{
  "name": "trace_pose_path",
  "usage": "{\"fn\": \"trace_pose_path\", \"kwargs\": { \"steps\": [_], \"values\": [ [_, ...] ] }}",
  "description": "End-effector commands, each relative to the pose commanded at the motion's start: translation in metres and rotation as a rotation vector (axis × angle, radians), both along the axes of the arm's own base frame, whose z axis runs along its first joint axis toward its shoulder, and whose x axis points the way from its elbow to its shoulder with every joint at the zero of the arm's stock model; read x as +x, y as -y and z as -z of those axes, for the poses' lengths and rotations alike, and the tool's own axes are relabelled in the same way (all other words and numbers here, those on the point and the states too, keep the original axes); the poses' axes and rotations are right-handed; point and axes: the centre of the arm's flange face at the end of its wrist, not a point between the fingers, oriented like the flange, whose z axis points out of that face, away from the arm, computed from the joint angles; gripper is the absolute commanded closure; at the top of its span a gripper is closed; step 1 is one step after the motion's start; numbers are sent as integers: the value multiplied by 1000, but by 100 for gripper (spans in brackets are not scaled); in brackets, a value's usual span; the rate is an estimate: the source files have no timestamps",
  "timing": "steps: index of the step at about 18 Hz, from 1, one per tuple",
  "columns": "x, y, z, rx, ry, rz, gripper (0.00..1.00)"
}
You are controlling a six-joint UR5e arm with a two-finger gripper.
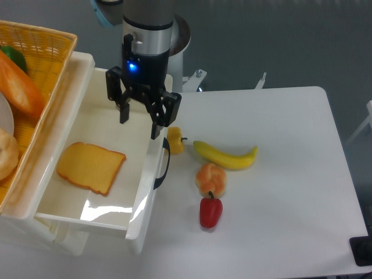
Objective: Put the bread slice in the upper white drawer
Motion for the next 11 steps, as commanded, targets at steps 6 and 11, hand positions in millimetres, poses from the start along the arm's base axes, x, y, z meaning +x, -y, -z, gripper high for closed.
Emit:
{"fn": "trace_pose_path", "kwargs": {
  "steps": [6, 11],
  "values": [
    [-97, 66, 23, -127, -120, -18, 0],
    [-179, 103, 76, -206, -115, 67, 0]
  ]
}}
